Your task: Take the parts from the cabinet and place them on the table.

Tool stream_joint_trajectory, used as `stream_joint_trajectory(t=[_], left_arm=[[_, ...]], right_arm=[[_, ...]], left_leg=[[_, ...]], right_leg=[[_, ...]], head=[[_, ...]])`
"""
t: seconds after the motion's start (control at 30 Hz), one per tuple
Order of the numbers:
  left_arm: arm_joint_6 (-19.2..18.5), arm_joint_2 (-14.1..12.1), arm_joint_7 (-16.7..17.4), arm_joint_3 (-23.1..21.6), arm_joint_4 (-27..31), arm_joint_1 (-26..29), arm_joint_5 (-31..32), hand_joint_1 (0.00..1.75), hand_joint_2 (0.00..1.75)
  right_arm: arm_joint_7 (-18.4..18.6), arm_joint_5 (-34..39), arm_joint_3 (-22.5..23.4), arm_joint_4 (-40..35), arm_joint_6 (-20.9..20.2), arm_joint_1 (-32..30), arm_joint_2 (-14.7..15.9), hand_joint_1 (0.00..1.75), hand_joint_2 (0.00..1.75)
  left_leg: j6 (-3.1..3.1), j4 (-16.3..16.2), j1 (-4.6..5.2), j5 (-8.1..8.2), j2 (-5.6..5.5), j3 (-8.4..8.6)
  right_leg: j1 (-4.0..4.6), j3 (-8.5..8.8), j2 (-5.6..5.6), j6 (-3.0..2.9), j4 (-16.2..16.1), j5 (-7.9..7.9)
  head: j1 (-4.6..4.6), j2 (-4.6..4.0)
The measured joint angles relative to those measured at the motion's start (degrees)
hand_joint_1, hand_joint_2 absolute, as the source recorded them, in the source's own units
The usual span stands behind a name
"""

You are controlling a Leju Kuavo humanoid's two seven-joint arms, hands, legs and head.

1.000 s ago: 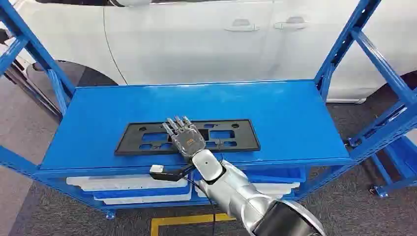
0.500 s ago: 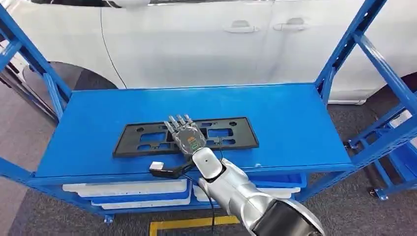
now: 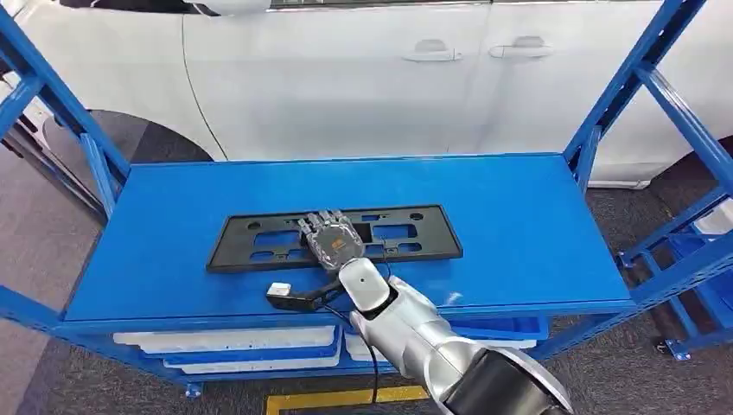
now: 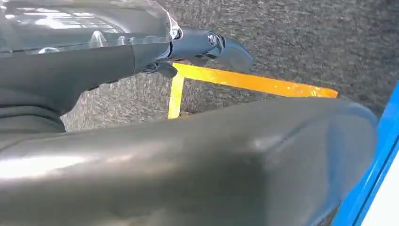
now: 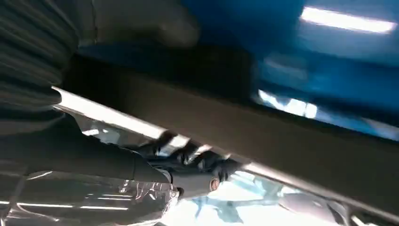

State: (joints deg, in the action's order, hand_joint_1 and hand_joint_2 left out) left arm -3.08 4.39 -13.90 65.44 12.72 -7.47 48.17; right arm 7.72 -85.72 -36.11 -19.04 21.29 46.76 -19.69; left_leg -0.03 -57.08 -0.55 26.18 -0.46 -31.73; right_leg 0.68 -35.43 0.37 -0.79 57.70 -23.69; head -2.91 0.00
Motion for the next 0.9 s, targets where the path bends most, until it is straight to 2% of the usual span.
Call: stream_joint_trajectory(t=[0.03,0.07,0.1,0.13,0.2,0.23,0.27,0.3,0.33,0.37,0.4,0.43,0.47,0.53,0.57,0.6,0.63,0.7,0.73,0.77,0.8,0.83,0.9], left_arm=[[0.0,0.0,0.0,0.02,0.0,0.02,-0.02,0.0,0.0],[0.0,-0.11,-0.02,0.02,0.0,-0.05,0.0,0.0,0.0],[-0.04,-0.2,-0.11,0.0,0.0,-0.04,0.0,0.0,0.0],[-0.17,-0.15,-0.13,0.0,-0.02,-0.14,0.02,0.0,0.0],[-0.35,-0.13,-0.13,0.0,-0.02,-0.16,0.09,0.0,0.0],[-0.35,-0.13,-0.13,0.0,-0.02,-0.1,0.09,0.0,0.0],[-0.35,-0.13,-0.13,0.0,-0.02,-0.07,0.09,0.0,0.0],[-0.35,-0.17,-0.13,0.0,-0.02,-0.09,0.09,0.0,0.0],[-0.37,-0.22,-0.13,0.0,-0.02,-0.16,0.09,0.0,0.0],[-0.37,-0.24,-0.13,0.0,-0.02,-0.2,0.11,0.0,0.0],[-0.37,-0.24,-0.13,0.0,-0.02,-0.22,0.13,0.0,0.0],[-0.42,-0.22,-0.13,0.0,-0.02,-0.31,0.2,0.0,0.0],[-0.44,-0.22,-0.13,0.0,-0.02,-0.47,0.31,0.0,0.0],[-0.44,-0.22,-0.15,0.0,-0.02,-0.43,0.24,0.0,0.0],[-0.44,-0.2,-0.15,0.0,-0.02,-0.45,0.24,0.0,0.0],[-0.52,-0.09,-0.15,0.0,-0.02,-0.48,0.24,0.0,0.0],[-0.55,-0.13,-0.2,0.0,-0.02,-0.53,0.26,0.0,0.0],[-0.59,-0.13,-0.33,0.0,-0.02,-0.61,0.26,0.0,0.0],[-0.61,-0.13,-0.37,0.0,-0.02,-0.58,0.28,0.0,0.0],[-0.63,-0.13,-0.42,0.0,-0.02,-0.56,0.33,0.0,0.0],[-0.63,-0.13,-0.68,0.0,-0.02,-0.59,0.39,0.0,1.75],[-0.63,-0.11,-1.27,-0.02,-0.02,-0.57,0.53,0.0,1.75],[-0.41,0.02,-3.63,-0.61,-0.02,-0.62,1.29,0.0,1.75]], right_arm=[[0.0,0.02,0.02,0.0,-0.09,0.01,0.02,1.75,1.75],[0.0,0.02,0.0,-0.07,-0.15,0.02,-0.02,1.75,1.75],[0.04,0.02,0.0,-0.07,-0.24,0.03,0.02,1.75,1.75],[0.18,0.04,0.0,-0.04,-0.33,0.14,0.02,1.75,1.75],[0.2,0.11,0.0,-0.02,-0.59,0.17,0.04,1.75,1.75],[0.22,0.17,0.02,0.04,-0.59,0.11,0.13,1.75,1.75],[0.22,0.17,0.0,0.09,-0.61,0.03,0.18,1.75,1.75],[0.22,0.17,0.0,0.09,-0.59,0.03,0.2,1.75,1.75],[0.22,0.17,0.02,0.09,-0.59,0.05,0.2,1.75,1.75],[0.22,0.17,0.0,0.09,-0.59,0.06,0.22,1.75,1.75],[0.22,0.17,0.0,0.11,-0.59,0.07,0.22,1.75,1.75],[0.22,0.17,0.0,0.13,-0.59,0.11,0.3,1.75,1.75],[0.22,0.17,0.0,0.13,-0.57,0.2,0.31,1.75,1.75],[0.26,0.17,0.0,0.11,-0.59,0.38,0.37,1.75,1.75],[0.33,0.18,0.02,0.11,-0.61,0.47,0.39,1.75,1.75],[0.5,0.2,0.02,0.11,-0.63,0.49,0.42,1.75,1.75],[0.57,0.2,0.02,0.11,-0.7,0.54,0.48,1.75,1.75],[0.81,0.2,0.0,0.15,-0.68,0.33,0.7,1.75,1.75],[0.87,0.2,0.02,0.17,-0.66,0.26,0.85,1.75,1.75],[0.96,0.2,0.0,0.17,-0.61,0.23,0.94,1.75,1.75],[1.03,0.2,0.0,0.17,-0.61,0.22,1.03,1.75,1.75],[1.07,0.2,0.0,0.17,-0.57,0.26,1.05,1.75,1.75],[1.16,0.2,0.0,0.13,-0.5,0.36,1.11,1.75,1.75]], left_leg=[[-0.32,0.17,-0.08,0.01,0.08,0.14],[-0.76,0.21,0.31,0.29,0.09,0.39],[-0.92,-0.75,0.04,0.98,0.13,0.16],[-1.23,-3.4,-0.05,2.54,0.15,-1.13],[-1.83,-12.65,-0.44,6.53,0.16,-5.89],[-2.15,-16.94,-0.56,7.75,0.17,-8.35],[-2.35,-18.29,-0.65,7.34,0.17,-9.43],[-2.47,-16.73,-0.76,5.57,0.18,-9.03],[-2.53,-12.83,-0.88,2.9,0.2,-7.43],[-2.57,-7.23,-0.99,-0.24,0.26,-4.91],[-2.6,-2.2,-1.17,-2.52,0.36,-2.67],[-2.37,-0.88,-0.78,-1.48,0.3,-1.98],[-1.35,-0.88,-0.76,-1.55,0.12,-2.05],[-0.76,-1.0,-0.53,-1.49,0.1,-2.34],[-0.29,-0.72,-0.79,-1.68,0.11,-2.22],[0.08,-0.44,-0.93,-1.88,0.24,-2.04],[0.58,-0.42,-0.9,-1.83,0.28,-2.05],[0.9,-0.42,-0.73,-1.8,0.32,-2.13],[1.0,-0.44,-0.66,-1.75,0.32,-2.15],[1.01,-0.47,-0.6,-1.74,0.3,-2.14],[1.01,-0.49,-0.55,-1.72,0.24,-2.05],[0.96,-0.49,-0.54,-1.69,0.14,-1.96],[0.8,-0.49,-0.45,-1.58,0.0,-1.71]], right_leg=[[0.07,0.01,0.07,-0.25,-0.03,-0.05],[-0.59,0.5,0.05,-0.52,-0.83,0.19],[-0.71,0.98,0.04,-0.66,-1.26,0.28],[-0.88,1.17,-0.12,-0.96,-1.4,0.19],[-0.84,1.27,-0.15,-1.13,-1.39,0.03],[-0.83,1.27,-0.15,-1.15,-1.31,-0.08],[-0.85,1.32,-0.11,-1.1,-1.25,-0.19],[-0.91,1.5,-0.02,-0.98,-1.15,-0.35],[-1.0,1.73,0.03,-0.83,-1.04,-0.58],[-1.08,2.01,0.08,-0.62,-0.77,-0.91],[-1.1,2.15,0.1,-0.32,-0.46,-1.29],[-0.59,1.92,0.2,0.11,-0.1,-1.56],[-0.61,1.65,0.3,0.41,0.03,-1.47],[-0.8,1.6,0.29,0.88,-0.11,-1.34],[-0.65,1.64,0.3,1.24,-0.1,-1.45],[-0.98,1.48,0.25,1.61,0.74,-2.17],[-0.94,0.29,0.09,1.71,3.09,-3.82],[-1.03,-4.17,0.02,1.93,12.32,-8.15],[-1.06,-6.37,-0.01,2.02,16.61,-9.53],[-1.06,-7.48,-0.03,2.02,18.6,-9.59],[-1.04,-7.16,-0.03,1.92,17.59,-8.22],[-1.03,-5.45,-0.03,1.67,13.97,-5.89],[-0.83,-0.31,-0.04,0.79,3.51,-1.21]], head=[[0.02,0.0],[0.0,0.0],[0.0,0.0],[-0.02,0.0],[0.0,0.0],[0.0,0.0],[0.0,0.0],[-0.02,0.0],[0.0,0.0],[0.0,0.0],[0.0,0.0],[-0.02,0.0],[0.0,0.0],[0.0,0.0],[0.0,0.0],[0.0,0.0],[0.0,0.0],[0.0,0.0],[0.0,0.0],[0.0,0.0],[0.0,0.0],[0.0,0.0],[0.0,0.0]])
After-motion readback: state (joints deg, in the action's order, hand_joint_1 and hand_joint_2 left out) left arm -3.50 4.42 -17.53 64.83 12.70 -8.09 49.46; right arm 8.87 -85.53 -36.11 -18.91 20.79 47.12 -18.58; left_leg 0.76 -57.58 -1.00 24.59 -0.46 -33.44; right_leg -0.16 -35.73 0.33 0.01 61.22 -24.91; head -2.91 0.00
